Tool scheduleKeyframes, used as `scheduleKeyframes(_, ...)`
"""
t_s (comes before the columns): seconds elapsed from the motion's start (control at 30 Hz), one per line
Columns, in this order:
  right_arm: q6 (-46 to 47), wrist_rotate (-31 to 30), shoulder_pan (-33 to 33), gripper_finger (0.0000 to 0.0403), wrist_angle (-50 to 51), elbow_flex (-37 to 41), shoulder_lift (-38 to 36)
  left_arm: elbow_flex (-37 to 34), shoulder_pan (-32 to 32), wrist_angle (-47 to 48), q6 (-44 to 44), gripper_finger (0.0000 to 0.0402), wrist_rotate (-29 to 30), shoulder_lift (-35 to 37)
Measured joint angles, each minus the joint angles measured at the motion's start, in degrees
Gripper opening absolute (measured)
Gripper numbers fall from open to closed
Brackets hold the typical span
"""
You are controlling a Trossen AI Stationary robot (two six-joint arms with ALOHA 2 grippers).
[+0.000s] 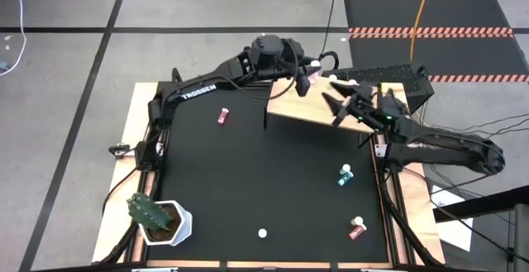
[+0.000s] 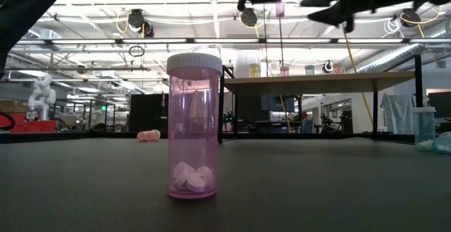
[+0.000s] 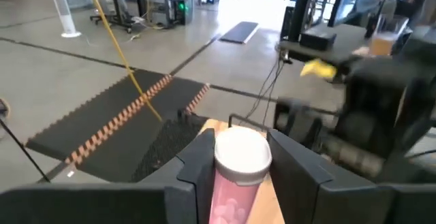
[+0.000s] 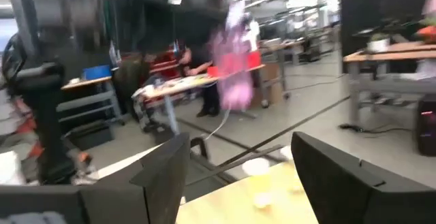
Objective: Pick and place medicine bottles onto shelf by color
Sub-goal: Put the top pink pill bottle on the shelf aligned with the other pink pill bottle
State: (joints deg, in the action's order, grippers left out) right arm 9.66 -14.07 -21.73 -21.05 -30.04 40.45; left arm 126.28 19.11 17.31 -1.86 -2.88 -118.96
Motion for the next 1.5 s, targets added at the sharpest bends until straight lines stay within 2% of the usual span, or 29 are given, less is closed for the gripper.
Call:
scheduleKeyframes(0.1,-1.68,-2.37,-0.33,0.025,4.45,0.0,-6.46,-5.49,0.15,-5.47,-0.07,0.0121,-0.73,0.0)
scheduleKeyframes(0.27,-1.97,-2.42,-1.24,0.025,9.71,0.0,-13.75,-15.77,0.22,-18.06,1.85,0.0119,-1.61,-0.02)
scheduleKeyframes(0.47,-1.44,-2.62,-2.07,0.0249,13.17,0.0,-16.19,-27.76,0.49,-34.88,2.38,0.0122,-0.91,-0.06)
scheduleKeyframes(0.6,-1.36,-2.59,-2.07,0.0249,13.09,-0.01,-15.87,-32.68,1.1,-37.58,3.71,0.0122,0.15,-0.06)
scheduleKeyframes(0.9,-0.69,-2.19,-2.07,0.0249,12.49,0.0,-14.71,-33.94,1.3,-43.08,4.55,0.0121,-0.64,-3.35)
scheduleKeyframes(1.5,1.71,-0.61,-2.07,0.0249,12.29,-0.02,-14.76,-32.05,2.3,-43.4,2.72,0.012,0.79,-3.5)
